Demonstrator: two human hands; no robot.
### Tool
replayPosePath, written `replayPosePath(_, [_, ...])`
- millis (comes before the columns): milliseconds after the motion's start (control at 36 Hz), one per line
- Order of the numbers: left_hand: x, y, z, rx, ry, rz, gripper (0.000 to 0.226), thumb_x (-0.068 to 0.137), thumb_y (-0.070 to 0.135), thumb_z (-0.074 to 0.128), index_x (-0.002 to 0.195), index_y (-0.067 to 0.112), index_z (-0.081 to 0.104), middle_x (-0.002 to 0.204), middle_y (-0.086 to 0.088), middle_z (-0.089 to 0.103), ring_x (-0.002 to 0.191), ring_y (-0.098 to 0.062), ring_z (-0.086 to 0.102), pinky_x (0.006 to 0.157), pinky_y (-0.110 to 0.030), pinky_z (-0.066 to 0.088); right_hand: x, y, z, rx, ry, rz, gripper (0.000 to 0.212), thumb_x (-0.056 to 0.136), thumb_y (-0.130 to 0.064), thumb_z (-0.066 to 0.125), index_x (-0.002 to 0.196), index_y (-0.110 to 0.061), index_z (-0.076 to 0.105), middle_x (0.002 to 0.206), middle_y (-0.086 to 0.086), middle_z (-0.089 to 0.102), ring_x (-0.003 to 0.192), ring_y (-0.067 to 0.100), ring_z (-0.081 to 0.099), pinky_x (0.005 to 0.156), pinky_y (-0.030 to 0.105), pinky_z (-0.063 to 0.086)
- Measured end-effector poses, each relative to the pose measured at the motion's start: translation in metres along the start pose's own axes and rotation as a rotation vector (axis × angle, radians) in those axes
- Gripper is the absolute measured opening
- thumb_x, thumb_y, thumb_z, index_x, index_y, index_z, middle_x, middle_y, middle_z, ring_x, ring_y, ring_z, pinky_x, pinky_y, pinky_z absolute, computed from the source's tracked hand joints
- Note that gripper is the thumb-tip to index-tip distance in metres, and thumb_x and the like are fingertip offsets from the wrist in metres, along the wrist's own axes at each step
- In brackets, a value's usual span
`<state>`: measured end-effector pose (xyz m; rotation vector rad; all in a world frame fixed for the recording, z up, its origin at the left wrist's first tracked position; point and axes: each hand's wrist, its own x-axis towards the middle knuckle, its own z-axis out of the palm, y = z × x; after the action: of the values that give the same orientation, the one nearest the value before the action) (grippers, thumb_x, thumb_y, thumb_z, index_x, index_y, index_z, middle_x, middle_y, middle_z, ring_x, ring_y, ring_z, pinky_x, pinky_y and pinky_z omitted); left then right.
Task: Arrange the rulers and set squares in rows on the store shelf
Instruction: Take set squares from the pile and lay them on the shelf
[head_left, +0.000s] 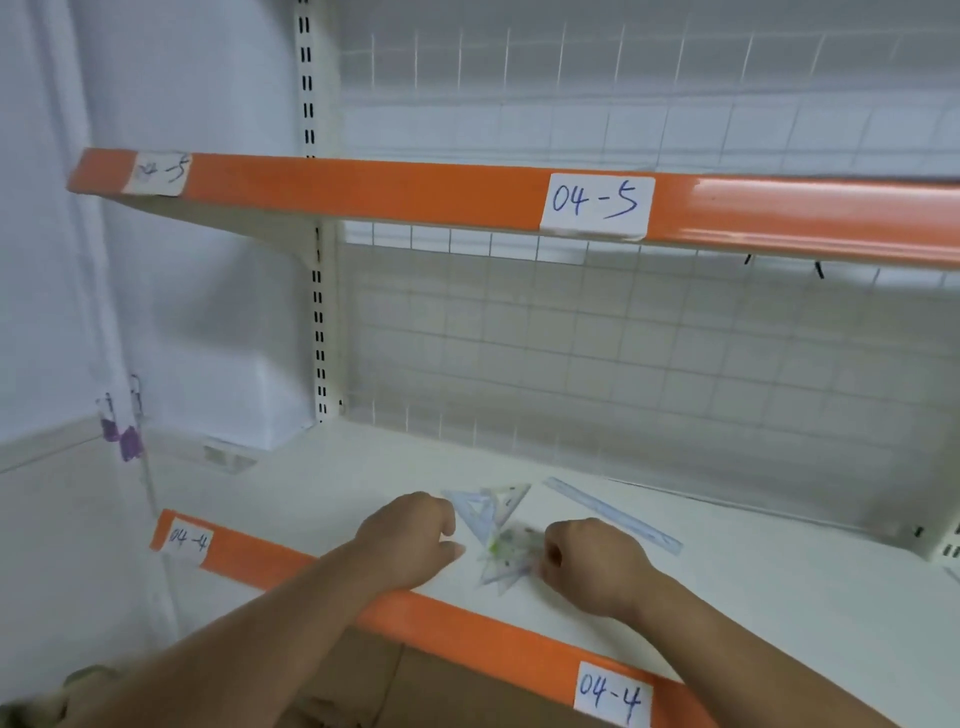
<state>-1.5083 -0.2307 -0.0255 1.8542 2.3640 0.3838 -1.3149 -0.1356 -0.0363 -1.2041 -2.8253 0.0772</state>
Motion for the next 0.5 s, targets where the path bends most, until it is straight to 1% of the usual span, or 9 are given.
replayPosePath(83, [0.006, 0.001, 0.006, -0.014, -0.041, 0.041, 0.036, 0.094, 0.042, 0.054, 0.123, 0.02, 0.057, 0.121, 0.003, 0.055, 0.111, -0.014, 0.052, 0.087, -0.024, 0.041, -0.002, 0.008, 0.001, -0.02, 0.02, 0.042, 0.023, 0.096, -0.028, 0.042, 0.074, -0.021, 0.043, 0.088, 0.002, 0.06, 0.078, 0.016, 0.046, 0.05, 0.021, 0.027])
replayPosePath(139, [0.008, 0.004, 0.009, -0.016, -0.061, 0.065, 0.037, 0.094, 0.041, 0.054, 0.125, 0.02, 0.056, 0.124, 0.002, 0.054, 0.114, -0.014, 0.051, 0.085, -0.023, 0.039, -0.002, 0.013, 0.0, -0.031, 0.033, 0.064, 0.015, 0.096, -0.024, 0.041, 0.086, -0.021, 0.051, 0.092, 0.003, 0.062, 0.077, 0.015, 0.046, 0.05, 0.019, 0.026])
replayPosePath(194, [0.011, 0.007, 0.012, -0.02, -0.072, 0.078, 0.037, 0.093, 0.04, 0.056, 0.125, 0.02, 0.056, 0.125, 0.001, 0.053, 0.114, -0.014, 0.051, 0.083, -0.022, 0.038, -0.001, 0.018, 0.002, -0.046, 0.031, 0.085, 0.017, 0.096, -0.019, 0.041, 0.093, -0.02, 0.057, 0.091, 0.001, 0.061, 0.077, 0.015, 0.046, 0.048, 0.018, 0.025])
replayPosePath(250, [0.011, 0.01, 0.016, -0.024, -0.096, 0.079, 0.038, 0.092, 0.039, 0.057, 0.126, 0.02, 0.056, 0.126, 0.0, 0.053, 0.114, -0.015, 0.051, 0.083, -0.022, 0.038, 0.0, 0.023, 0.005, -0.05, 0.021, 0.097, 0.021, 0.095, -0.016, 0.04, 0.099, -0.017, 0.061, 0.099, 0.001, 0.065, 0.078, 0.014, 0.046, 0.049, 0.017, 0.025])
replayPosePath(306, [0.011, 0.013, 0.019, -0.015, -0.136, 0.081, 0.039, 0.092, 0.037, 0.058, 0.127, 0.02, 0.055, 0.126, -0.001, 0.052, 0.115, -0.016, 0.052, 0.087, -0.023, 0.041, 0.002, 0.026, 0.006, -0.053, 0.012, 0.095, 0.023, 0.094, -0.014, 0.04, 0.105, -0.017, 0.06, 0.105, 0.001, 0.065, 0.081, 0.015, 0.049, 0.051, 0.019, 0.03])
replayPosePath(333, [0.011, 0.015, 0.02, -0.007, -0.151, 0.083, 0.039, 0.092, 0.037, 0.058, 0.127, 0.02, 0.055, 0.126, -0.002, 0.052, 0.114, -0.017, 0.052, 0.088, -0.025, 0.042, 0.004, 0.027, 0.007, -0.05, 0.007, 0.086, 0.024, 0.094, -0.014, 0.04, 0.108, -0.017, 0.06, 0.108, 0.002, 0.064, 0.085, 0.016, 0.054, 0.055, 0.022, 0.036])
replayPosePath(417, [0.014, 0.018, 0.02, 0.015, -0.172, 0.086, 0.039, 0.092, 0.036, 0.058, 0.128, 0.019, 0.055, 0.126, -0.002, 0.052, 0.113, -0.018, 0.052, 0.092, -0.028, 0.044, 0.01, 0.026, 0.01, -0.01, -0.057, 0.064, 0.033, 0.097, -0.018, 0.041, 0.128, -0.022, 0.051, 0.121, 0.006, 0.05, 0.102, 0.025, 0.058, 0.08, 0.032, 0.048])
replayPosePath(444, [0.015, 0.018, 0.02, 0.014, -0.177, 0.085, 0.04, 0.092, 0.036, 0.058, 0.128, 0.019, 0.055, 0.126, -0.002, 0.052, 0.113, -0.018, 0.052, 0.092, -0.028, 0.044, 0.012, 0.025, 0.011, 0.0, -0.082, 0.052, 0.037, 0.097, -0.02, 0.041, 0.134, -0.025, 0.046, 0.122, 0.007, 0.045, 0.104, 0.027, 0.058, 0.084, 0.034, 0.048])
replayPosePath(500, [0.017, 0.016, 0.019, 0.004, -0.183, 0.079, 0.043, 0.091, 0.036, 0.06, 0.13, 0.02, 0.053, 0.127, 0.0, 0.051, 0.115, -0.017, 0.051, 0.091, -0.026, 0.043, 0.015, 0.021, 0.015, -0.006, -0.114, 0.026, 0.039, 0.096, -0.025, 0.041, 0.135, -0.03, 0.044, 0.115, 0.006, 0.04, 0.104, 0.029, 0.058, 0.085, 0.035, 0.048])
